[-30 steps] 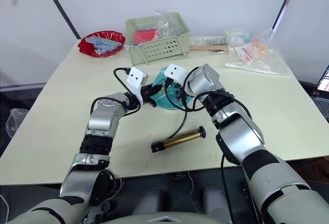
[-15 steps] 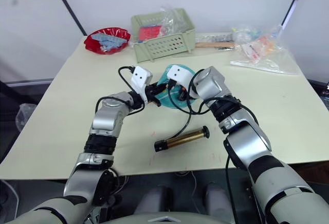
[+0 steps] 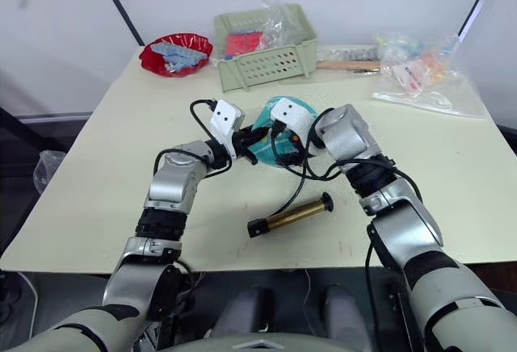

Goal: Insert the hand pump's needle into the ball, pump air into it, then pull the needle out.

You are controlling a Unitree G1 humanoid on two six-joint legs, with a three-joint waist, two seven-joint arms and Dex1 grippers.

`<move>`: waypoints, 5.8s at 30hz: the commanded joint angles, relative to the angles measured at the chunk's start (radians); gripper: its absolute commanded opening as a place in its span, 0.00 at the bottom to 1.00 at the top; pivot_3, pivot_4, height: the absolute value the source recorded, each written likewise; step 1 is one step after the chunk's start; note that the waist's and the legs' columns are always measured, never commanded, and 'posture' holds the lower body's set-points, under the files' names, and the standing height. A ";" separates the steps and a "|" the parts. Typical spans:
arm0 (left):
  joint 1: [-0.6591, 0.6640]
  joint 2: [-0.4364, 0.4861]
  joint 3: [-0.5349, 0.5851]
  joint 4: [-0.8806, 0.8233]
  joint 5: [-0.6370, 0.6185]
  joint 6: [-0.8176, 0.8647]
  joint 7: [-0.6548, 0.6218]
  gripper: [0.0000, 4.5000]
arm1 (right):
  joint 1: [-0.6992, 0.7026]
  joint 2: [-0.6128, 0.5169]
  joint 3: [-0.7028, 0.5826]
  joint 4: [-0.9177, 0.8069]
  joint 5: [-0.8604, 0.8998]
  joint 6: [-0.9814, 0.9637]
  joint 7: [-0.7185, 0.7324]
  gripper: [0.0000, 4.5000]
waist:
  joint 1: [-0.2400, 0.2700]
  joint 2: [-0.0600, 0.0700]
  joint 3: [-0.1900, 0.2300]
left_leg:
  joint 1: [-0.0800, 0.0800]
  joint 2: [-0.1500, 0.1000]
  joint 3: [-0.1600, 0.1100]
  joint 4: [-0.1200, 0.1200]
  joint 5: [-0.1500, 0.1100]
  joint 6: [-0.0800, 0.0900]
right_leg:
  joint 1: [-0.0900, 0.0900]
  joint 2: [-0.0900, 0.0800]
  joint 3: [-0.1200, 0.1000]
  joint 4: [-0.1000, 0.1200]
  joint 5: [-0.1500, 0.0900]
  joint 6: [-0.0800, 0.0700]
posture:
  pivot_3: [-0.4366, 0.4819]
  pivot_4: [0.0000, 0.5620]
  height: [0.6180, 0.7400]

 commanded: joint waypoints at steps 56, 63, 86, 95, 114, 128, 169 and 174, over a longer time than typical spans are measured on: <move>0.016 0.006 -0.112 0.074 -0.029 0.018 -0.034 0.00 | 0.181 -0.014 -0.231 -0.385 0.350 0.262 -0.517 0.56 | 0.016 0.003 0.002 | -0.013 -0.011 -0.013 0.001 0.004 -0.003 | -0.003 -0.009 -0.018 0.002 -0.003 0.002 | 0.48 0.27 1.00; 0.018 0.006 -0.112 0.072 -0.028 0.019 -0.031 0.00 | 0.182 -0.020 -0.223 -0.380 0.364 0.247 -0.523 0.13 | 0.016 0.003 0.002 | -0.013 -0.011 -0.013 0.002 0.004 -0.003 | -0.003 -0.009 -0.018 0.002 -0.003 0.002 | 0.48 0.27 1.00; -0.007 -0.008 -0.113 0.104 -0.028 0.005 -0.031 0.00 | -0.020 -0.186 0.280 -0.168 0.151 0.058 -0.242 0.09 | 0.003 0.003 0.001 | -0.007 -0.012 -0.014 0.004 0.005 -0.003 | 0.002 -0.009 -0.019 0.005 -0.003 0.002 | 0.48 0.27 1.00; 0.001 -0.008 -0.111 0.100 -0.031 0.002 -0.021 0.00 | -0.042 -0.109 0.338 0.044 0.069 -0.016 -0.169 0.09 | -0.011 0.001 -0.003 | 0.009 -0.012 -0.015 0.003 0.005 -0.003 | 0.017 -0.008 -0.019 0.004 -0.003 0.002 | 0.48 0.27 1.00; 0.026 -0.023 -0.100 0.110 -0.027 -0.001 0.002 0.00 | -0.095 0.098 0.247 0.411 -0.043 -0.191 -0.155 0.09 | -0.038 -0.006 -0.021 | 0.034 -0.012 -0.019 -0.001 0.005 -0.003 | 0.033 -0.006 -0.012 0.004 -0.007 0.004 | 0.48 0.27 1.00; 0.040 -0.039 -0.082 0.100 -0.039 0.016 -0.001 0.00 | -0.131 0.179 0.234 0.610 -0.138 -0.279 -0.136 0.09 | -0.040 -0.005 -0.025 | 0.038 -0.012 -0.018 -0.004 0.004 -0.003 | 0.034 -0.006 -0.009 0.004 -0.008 0.004 | 0.48 0.27 1.00; 0.024 -0.043 -0.065 0.131 -0.041 0.002 0.004 0.00 | 0.131 0.110 -0.116 0.154 0.001 -0.325 -0.229 0.09 | -0.027 0.005 -0.010 | 0.031 -0.016 -0.025 -0.011 0.005 -0.003 | 0.029 -0.009 -0.011 0.001 -0.011 0.004 | 0.48 0.27 1.00; 0.025 -0.038 -0.069 0.137 -0.039 -0.003 -0.002 0.00 | 0.166 0.098 -0.110 0.107 0.020 -0.349 -0.240 0.20 | -0.027 0.005 -0.007 | 0.030 -0.018 -0.025 -0.011 0.005 -0.003 | 0.029 -0.013 -0.011 0.001 -0.012 0.006 | 0.48 0.27 1.00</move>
